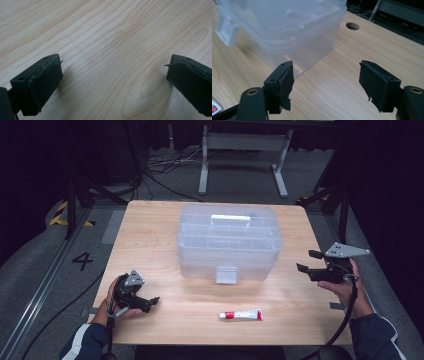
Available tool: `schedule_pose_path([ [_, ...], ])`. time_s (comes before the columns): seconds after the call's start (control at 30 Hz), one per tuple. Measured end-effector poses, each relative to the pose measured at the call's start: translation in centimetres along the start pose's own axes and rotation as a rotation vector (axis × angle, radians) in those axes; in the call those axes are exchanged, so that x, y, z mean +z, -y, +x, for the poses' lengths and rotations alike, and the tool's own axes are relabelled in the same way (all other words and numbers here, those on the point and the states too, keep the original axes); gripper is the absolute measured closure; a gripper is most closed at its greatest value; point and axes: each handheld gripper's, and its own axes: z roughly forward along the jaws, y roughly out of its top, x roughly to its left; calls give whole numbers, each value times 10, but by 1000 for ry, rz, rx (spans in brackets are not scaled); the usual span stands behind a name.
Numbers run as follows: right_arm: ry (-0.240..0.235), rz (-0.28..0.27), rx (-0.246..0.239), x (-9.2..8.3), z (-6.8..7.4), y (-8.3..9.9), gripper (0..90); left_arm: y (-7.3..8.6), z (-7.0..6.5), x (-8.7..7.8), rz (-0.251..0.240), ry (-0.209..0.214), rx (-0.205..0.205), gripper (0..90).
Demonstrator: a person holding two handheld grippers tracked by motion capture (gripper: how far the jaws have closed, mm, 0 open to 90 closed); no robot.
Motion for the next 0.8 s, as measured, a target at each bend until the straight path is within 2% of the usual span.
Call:
schedule_pose_path([
  [0.13,0,-22,-24,-3,2,-13,288,0,0,0,-1,0,0,6],
  [0.8,-18,-70,-79,-5,7,-51,299,0,0,0,-1,0,0,6],
])
